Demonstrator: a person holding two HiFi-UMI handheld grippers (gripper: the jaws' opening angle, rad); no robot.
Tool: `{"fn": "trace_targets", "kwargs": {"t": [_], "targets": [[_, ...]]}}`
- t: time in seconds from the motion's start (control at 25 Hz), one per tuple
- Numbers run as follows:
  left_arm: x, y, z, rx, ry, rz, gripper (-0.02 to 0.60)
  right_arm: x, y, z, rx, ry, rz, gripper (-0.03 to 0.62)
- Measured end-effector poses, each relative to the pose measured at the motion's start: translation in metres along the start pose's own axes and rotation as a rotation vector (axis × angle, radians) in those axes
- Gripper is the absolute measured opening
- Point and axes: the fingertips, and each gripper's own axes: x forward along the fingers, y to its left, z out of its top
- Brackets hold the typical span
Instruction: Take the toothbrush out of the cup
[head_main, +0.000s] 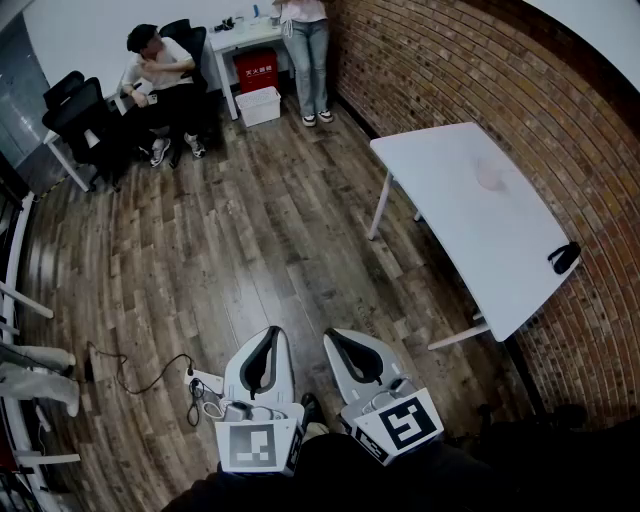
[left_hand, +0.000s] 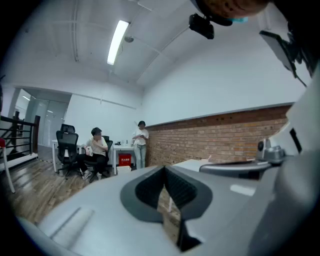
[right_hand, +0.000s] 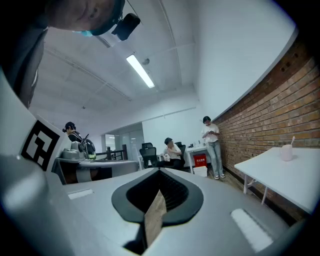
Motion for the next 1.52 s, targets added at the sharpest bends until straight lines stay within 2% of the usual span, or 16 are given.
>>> {"fn": "trace_targets", "kwargs": {"t": [0.12,0.32,0.52,0.76,0.88,1.04,1.2,1.52], "targets": [[0.003,0.015,0.004,-0.005,0.011,-0.006,0.008,0.014,0.01,0.002,0.011,0.007,0.004,0.002],[0.02,0.016,0.004,-0.014,0.004,-0.036,0.008,0.024,0.0,0.005,0.014,0.003,-0.018,0.002],[0.048,0.021,-0.006,0.01,0.05,-0.032,0.008,0.048,-0.029,0.0,0.05,0.002,-0.029,0.001],[0.106,0.035,0.007,0.028,0.069,-0.003,0.008,0.097,-0.068,0.012,0.077,-0.009,0.005,0.002],[0.142,0.032,0.006,0.034,0.083,-0.008,0.009,0.121,-0.097,0.017,0.076,-0.01,0.017,0.002],[0.191,0.022,0.021,0.032,0.045,-0.02,0.009,0.145,-0.139,0.029,0.073,-0.012,0.024,0.002],[0.24,0.014,0.033,0.04,0.045,-0.014,0.008,0.168,-0.18,0.041,0.068,-0.015,0.035,0.001],[0.328,-0.016,0.042,0.049,0.029,-0.042,0.008,0.2,-0.266,0.056,0.053,-0.024,0.016,0.001]]}}
